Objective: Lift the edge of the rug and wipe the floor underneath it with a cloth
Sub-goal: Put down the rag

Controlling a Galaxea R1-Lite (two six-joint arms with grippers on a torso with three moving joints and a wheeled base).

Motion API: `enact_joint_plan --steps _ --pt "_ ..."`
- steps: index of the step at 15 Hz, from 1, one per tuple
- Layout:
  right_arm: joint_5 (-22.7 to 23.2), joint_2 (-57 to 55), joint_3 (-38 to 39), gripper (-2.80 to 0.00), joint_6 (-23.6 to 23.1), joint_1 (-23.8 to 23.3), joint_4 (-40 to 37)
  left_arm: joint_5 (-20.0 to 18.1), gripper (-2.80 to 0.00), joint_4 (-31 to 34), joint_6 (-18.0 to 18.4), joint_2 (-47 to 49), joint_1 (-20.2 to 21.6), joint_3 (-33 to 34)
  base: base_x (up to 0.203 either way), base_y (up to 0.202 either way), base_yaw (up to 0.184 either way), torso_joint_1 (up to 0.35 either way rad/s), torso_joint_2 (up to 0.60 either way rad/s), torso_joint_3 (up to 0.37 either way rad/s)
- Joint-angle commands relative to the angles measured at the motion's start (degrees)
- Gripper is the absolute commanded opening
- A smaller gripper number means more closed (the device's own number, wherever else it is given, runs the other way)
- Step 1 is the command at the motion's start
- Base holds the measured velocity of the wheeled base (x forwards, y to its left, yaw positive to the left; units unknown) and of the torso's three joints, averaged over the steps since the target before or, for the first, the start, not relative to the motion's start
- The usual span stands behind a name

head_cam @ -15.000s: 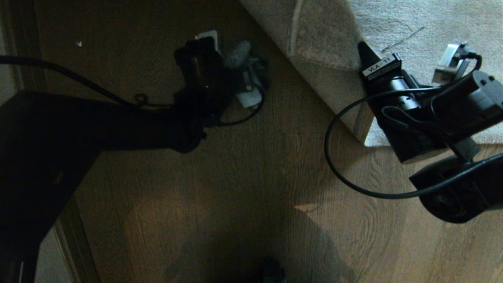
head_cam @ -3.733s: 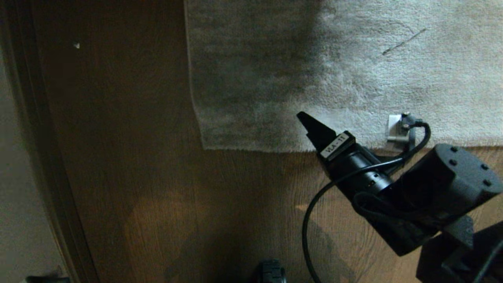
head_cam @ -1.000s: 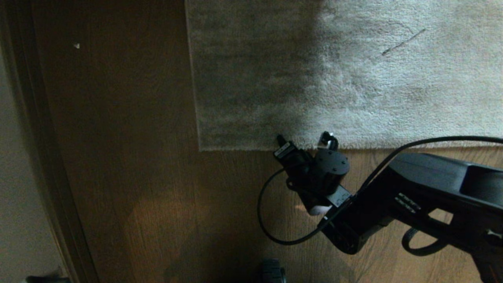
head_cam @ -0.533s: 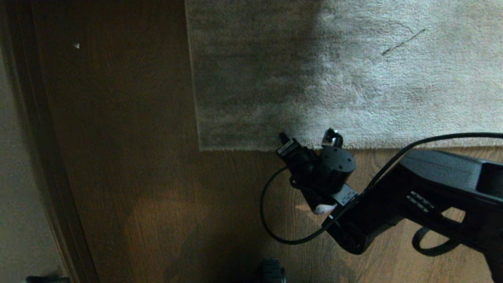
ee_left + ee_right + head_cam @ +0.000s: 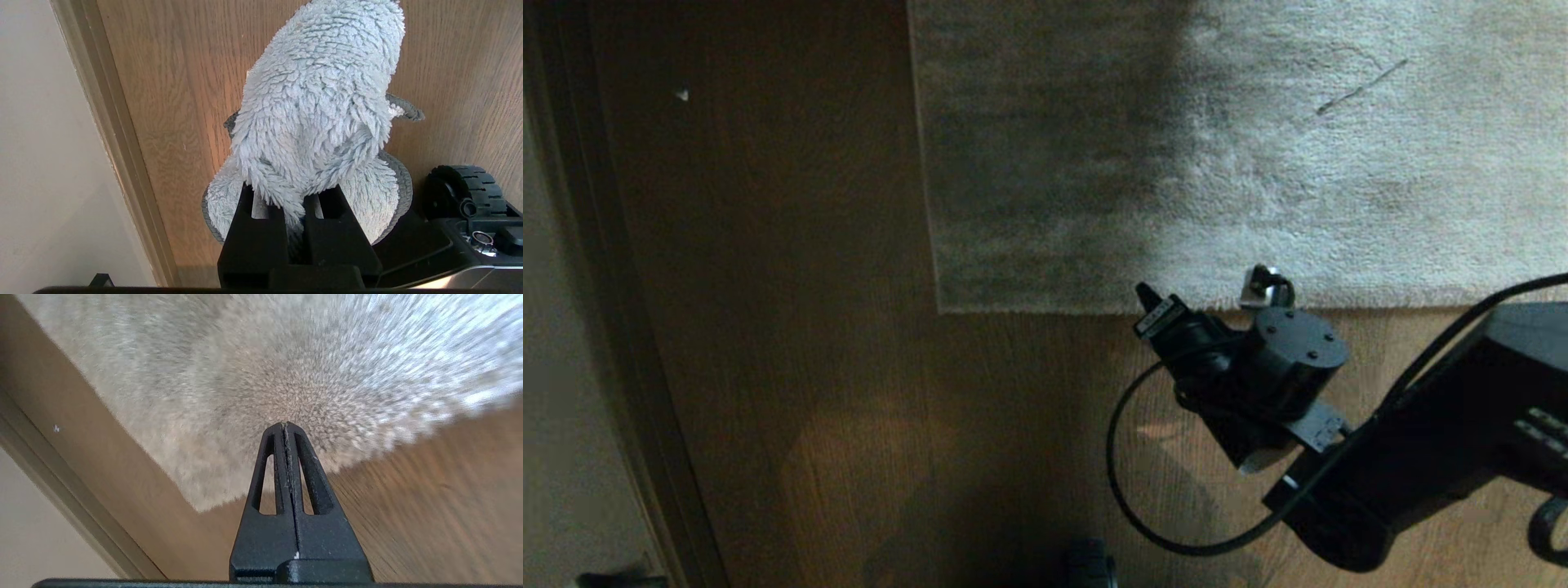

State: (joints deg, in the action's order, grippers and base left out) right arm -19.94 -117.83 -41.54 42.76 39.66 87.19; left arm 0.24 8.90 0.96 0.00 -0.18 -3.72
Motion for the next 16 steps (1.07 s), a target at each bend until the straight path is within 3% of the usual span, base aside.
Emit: enact_joint_plan --steps 1,5,10,12,16 --pt "-0.1 7.4 6.1 -2.80 -1.3 0.0 2.8 0.0 -2.80 0.1 0.0 0.0 0.0 -0.1 0.000 0.000 0.000 0.000 0.00 0.000" --pt "-0.2 19.8 18.2 -2.80 -7.5 -0.1 2.8 0.0 -2.80 0.1 0.0 0.0 0.0 -0.1 0.000 0.000 0.000 0.000 0.00 0.000" --pt "-0.6 34.6 36.4 -2.80 -19.4 -0.7 2.7 0.0 -2.80 0.1 0.0 0.0 0.0 0.0 0.000 0.000 0.000 0.000 0.00 0.000" --pt "-0.7 38.8 41.3 -2.80 -24.8 -6.0 2.7 0.0 -2.80 0.0 0.0 0.0 0.0 0.0 0.000 0.000 0.000 0.000 0.00 0.000" --pt "-1.1 43.4 41.5 -2.80 -29.9 -19.1 2.5 0.0 -2.80 0.1 0.0 0.0 0.0 0.0 0.000 0.000 0.000 0.000 0.00 0.000"
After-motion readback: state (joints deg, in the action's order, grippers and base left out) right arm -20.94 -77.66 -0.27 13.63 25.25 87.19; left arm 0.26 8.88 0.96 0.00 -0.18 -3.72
